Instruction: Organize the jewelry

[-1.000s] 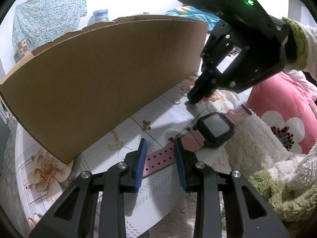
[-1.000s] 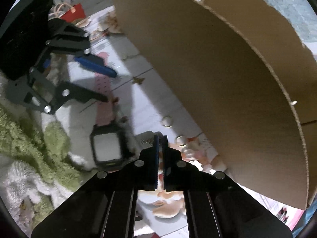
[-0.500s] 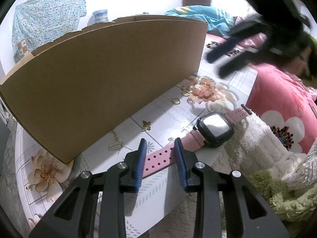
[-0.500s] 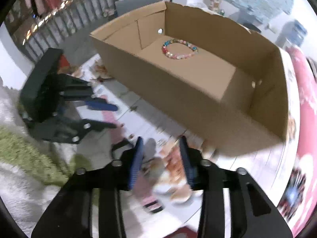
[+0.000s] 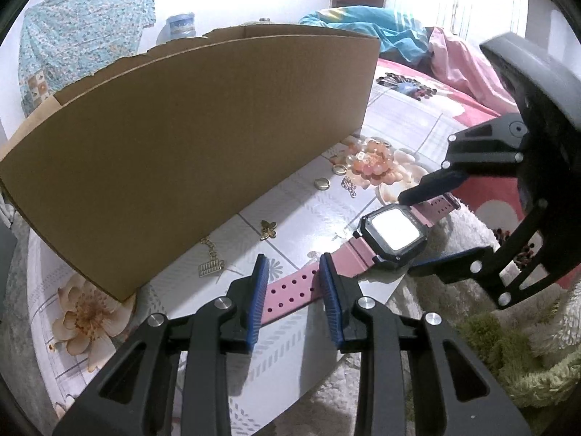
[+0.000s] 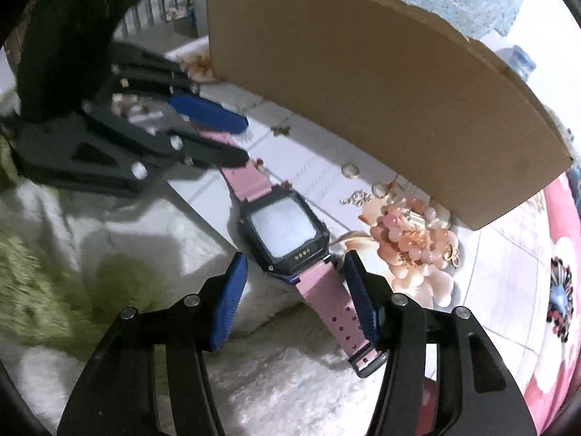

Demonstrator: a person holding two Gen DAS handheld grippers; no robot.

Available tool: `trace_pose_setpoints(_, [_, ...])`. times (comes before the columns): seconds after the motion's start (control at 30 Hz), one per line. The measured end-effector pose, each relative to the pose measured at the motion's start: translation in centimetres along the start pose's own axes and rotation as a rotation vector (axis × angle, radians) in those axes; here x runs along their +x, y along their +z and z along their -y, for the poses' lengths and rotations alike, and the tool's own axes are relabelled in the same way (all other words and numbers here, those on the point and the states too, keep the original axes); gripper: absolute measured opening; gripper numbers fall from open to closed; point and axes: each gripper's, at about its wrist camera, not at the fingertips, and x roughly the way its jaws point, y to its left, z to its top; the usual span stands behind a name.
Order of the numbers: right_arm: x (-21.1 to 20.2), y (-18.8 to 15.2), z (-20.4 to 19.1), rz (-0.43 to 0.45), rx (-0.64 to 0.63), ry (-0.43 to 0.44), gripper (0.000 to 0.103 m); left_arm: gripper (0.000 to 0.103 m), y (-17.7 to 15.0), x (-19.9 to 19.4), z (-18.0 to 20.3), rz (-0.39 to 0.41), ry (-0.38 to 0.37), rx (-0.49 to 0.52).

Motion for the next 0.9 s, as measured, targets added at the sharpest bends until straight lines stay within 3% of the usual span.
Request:
trace_pose_setpoints(0.13, [-0.5, -0.3, -0.2, 0.019, -0.018, 0.016, 0.035, 0.031, -0.1, -0.6, 0.9, -0.005, -0.018, 0.037])
trace_pose_setpoints(0.23, [-1.0, -0.5, 0.7, 0.03, 0.019, 0.091, 0.025, 0.038, -0.1, -0.8, 2.0, -0.01, -0.034, 0.081])
trace_pose_setpoints(0.5, [-1.2, -1.0, 5.6, 0.032, 0.138, 0.34, 0.023, 0.04, 0.6, 0.3, 4.4, -0.039, 0.017, 0.189])
trace_pose_setpoints(0.7, [-1.3, -1.7, 7.5, 0.008, 0.123, 0.458, 0.023, 0.045, 0.2, 0.5, 5.0, -0.066, 0.034, 0.221])
trace_pose_setpoints(0.9, [-1.9, -2.7, 8.8, -0.024, 0.154, 0.574, 0.023, 0.049, -0.1, 0.8, 6.3, -0.086, 0.066, 0.318])
